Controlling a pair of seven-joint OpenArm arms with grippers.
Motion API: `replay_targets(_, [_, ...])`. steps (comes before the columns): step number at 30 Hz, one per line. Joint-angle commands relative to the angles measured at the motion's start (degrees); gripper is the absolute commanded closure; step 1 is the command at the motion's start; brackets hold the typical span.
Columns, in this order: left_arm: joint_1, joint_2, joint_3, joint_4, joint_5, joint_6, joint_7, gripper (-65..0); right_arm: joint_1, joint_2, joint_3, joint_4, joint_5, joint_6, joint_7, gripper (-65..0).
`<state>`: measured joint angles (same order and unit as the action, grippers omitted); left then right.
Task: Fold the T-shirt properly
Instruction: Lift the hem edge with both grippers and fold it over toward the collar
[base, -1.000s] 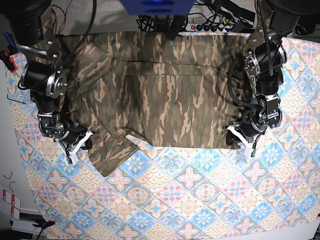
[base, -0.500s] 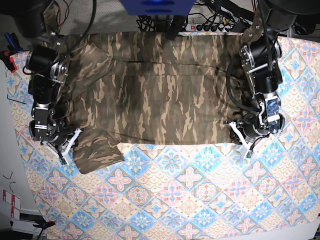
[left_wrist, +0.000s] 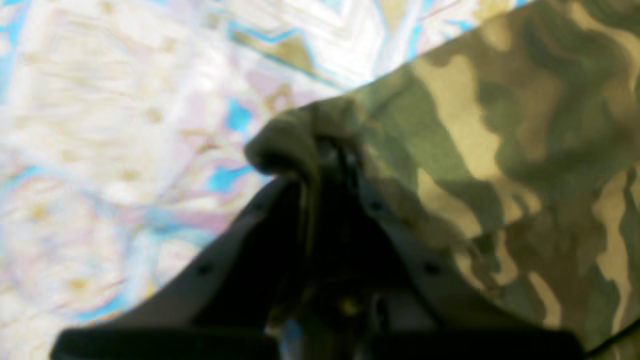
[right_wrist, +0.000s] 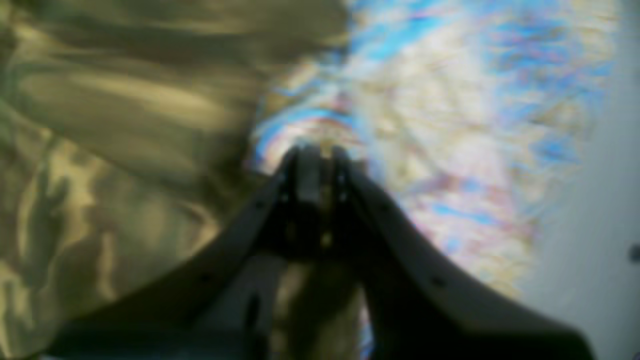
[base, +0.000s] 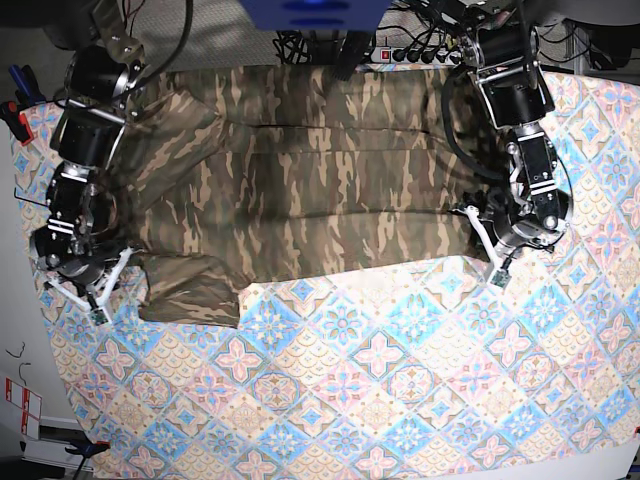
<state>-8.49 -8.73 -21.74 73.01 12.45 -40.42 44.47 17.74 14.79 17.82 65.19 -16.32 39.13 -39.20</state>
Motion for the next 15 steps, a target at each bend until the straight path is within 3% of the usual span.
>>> replay_targets(1, [-0.78,-0.89,-0.37,2.81,-0.18,0.42,0.32,0.0,0.15,1.08,0.77,2.99,0.10,-0.15,-0.67,-3.0])
replay_targets(5, [1.06,-0.89,-0.46,7.82,-0.18,0.42,2.70,0.0,-3.01,0.99,2.00,10.02,0.10,0.87,-5.33,-3.0])
replay_targets(11, [1.85,-0.89,-0.29,8.53,-0.10,0.42,2.87,0.0,-4.51,-0.06,3.23,12.57,0.01,0.87,-6.29,-3.8])
replay_targets(15, [1.85,-0.81,-0.37,8.53,-0.10,0.42,2.87,0.0,-4.51,-0.15,-1.43,12.22,-0.17,0.87,-6.47,-14.8])
